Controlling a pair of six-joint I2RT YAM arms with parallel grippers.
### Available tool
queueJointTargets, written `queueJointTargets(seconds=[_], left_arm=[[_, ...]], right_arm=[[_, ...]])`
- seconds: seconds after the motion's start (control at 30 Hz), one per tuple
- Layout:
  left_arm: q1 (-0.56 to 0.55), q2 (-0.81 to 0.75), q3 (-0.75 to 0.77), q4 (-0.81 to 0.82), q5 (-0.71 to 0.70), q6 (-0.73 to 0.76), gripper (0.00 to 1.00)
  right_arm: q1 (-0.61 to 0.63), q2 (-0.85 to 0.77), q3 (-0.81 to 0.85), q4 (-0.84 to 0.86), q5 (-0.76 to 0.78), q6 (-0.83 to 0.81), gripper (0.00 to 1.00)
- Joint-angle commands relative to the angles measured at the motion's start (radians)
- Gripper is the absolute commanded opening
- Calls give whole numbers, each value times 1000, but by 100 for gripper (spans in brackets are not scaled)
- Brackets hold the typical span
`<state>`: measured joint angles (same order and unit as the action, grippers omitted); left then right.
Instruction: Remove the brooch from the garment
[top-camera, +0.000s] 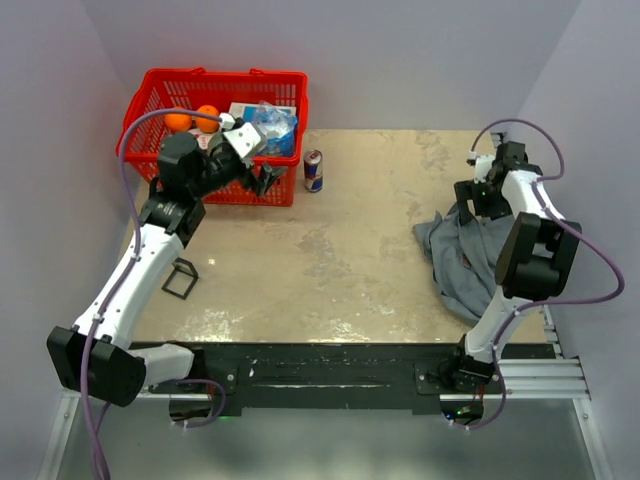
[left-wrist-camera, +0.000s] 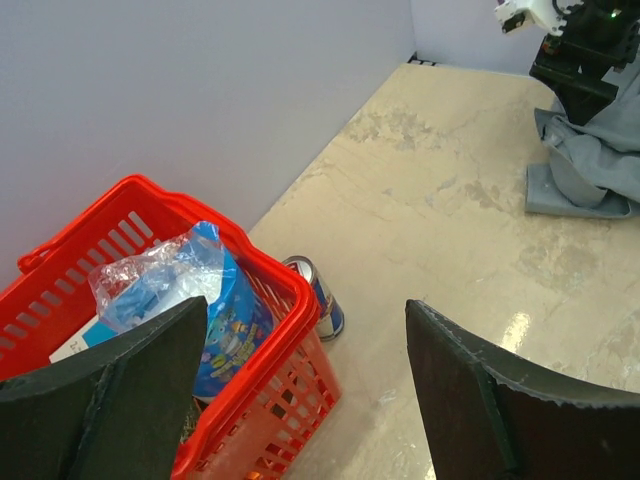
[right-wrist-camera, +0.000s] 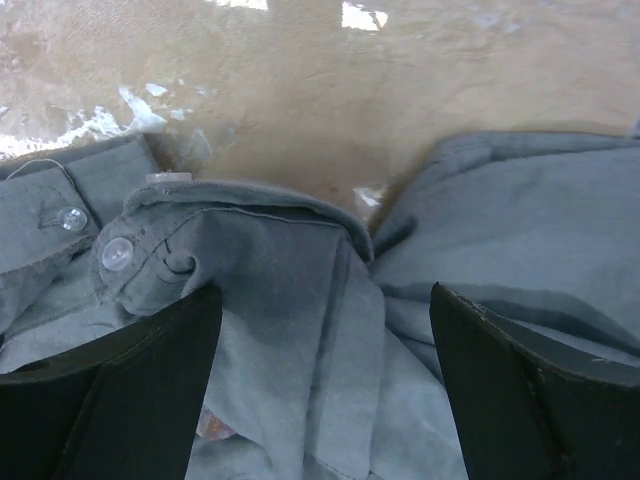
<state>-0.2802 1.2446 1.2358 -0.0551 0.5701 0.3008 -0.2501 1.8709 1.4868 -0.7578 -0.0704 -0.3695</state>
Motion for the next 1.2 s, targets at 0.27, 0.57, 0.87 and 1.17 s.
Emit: queueJointTargets(seconds=[0.27,0.57,0.87,1.17], left_arm=[[-2,-39,-55,26,39,-11,85],[-19,12,-41,75,51,-52,85],[-48,62,-42,121,97,-135,85],[-208,195,-3,150,135,-112,91]], right_arm=[[73,70,61,-31,-144,-57,18],[411,-242,12,-89,-320,-65,0],[480,-558,-26,-119,-494,-160,0],[627,-631,-17,-127,-520,-198,0]])
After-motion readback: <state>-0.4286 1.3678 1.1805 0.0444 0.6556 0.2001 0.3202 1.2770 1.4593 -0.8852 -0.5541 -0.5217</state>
